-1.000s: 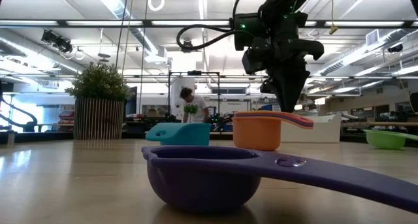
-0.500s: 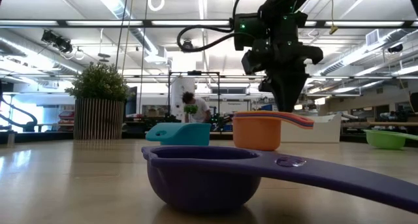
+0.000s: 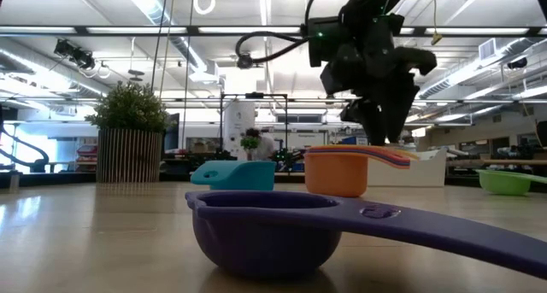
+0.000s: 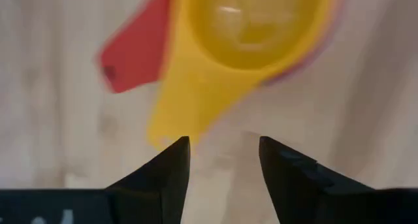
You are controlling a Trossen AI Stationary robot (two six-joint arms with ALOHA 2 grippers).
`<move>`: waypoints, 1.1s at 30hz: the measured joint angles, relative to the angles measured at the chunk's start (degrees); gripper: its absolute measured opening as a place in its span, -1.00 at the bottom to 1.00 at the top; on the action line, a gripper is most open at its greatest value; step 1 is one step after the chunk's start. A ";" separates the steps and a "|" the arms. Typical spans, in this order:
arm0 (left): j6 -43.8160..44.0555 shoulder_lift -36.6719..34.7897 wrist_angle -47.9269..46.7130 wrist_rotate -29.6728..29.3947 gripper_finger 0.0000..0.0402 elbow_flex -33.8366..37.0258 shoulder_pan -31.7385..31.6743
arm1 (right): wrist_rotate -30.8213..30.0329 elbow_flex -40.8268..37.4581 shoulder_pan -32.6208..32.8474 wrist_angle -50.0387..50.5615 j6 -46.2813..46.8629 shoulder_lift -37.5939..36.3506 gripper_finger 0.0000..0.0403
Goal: Nest measuring cups in basket
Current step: Remove the yellow measuring cup from the red measuring cup
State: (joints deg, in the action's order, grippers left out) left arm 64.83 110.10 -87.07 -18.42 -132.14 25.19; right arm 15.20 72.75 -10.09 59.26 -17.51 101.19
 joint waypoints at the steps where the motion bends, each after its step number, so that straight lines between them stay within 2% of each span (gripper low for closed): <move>1: 0.06 0.00 0.02 0.00 -0.56 0.00 0.00 | -1.07 0.00 0.10 -0.25 1.46 0.00 -0.05; 3: 0.07 0.00 0.15 0.00 -0.56 0.00 0.00 | -0.87 0.00 0.16 -0.26 5.15 0.00 -0.05; 6: 0.08 0.00 0.17 -0.01 -0.56 0.00 0.00 | 3.91 0.00 0.16 -0.28 8.58 0.01 -0.06; 9: 0.10 0.00 0.20 -0.02 -0.56 0.00 0.00 | 6.44 0.00 0.16 -0.51 7.94 0.00 -0.05; 18: 0.20 0.00 0.26 -0.02 -0.56 0.00 0.00 | 6.83 0.00 0.11 -0.97 7.63 0.00 -0.06; 20: 0.20 0.00 0.26 -0.01 -0.56 0.00 0.00 | 9.16 0.00 -0.19 -1.00 6.86 0.00 -0.05; 22: 0.16 0.00 0.26 0.00 -0.56 0.00 0.02 | 11.47 0.00 -0.65 -1.45 5.81 0.00 -0.06; 29: 0.01 0.00 0.26 -0.02 -0.56 0.00 0.03 | 12.24 -1.24 -3.70 -3.32 3.92 0.02 -0.06; 33: -0.02 0.00 0.24 -0.01 -0.56 0.00 0.06 | 18.18 -4.26 -5.47 -4.29 4.30 0.02 -0.06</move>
State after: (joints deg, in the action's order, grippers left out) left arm 64.81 110.10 -86.83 -18.42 -132.14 25.25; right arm 33.38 68.49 -15.56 54.97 -13.22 101.21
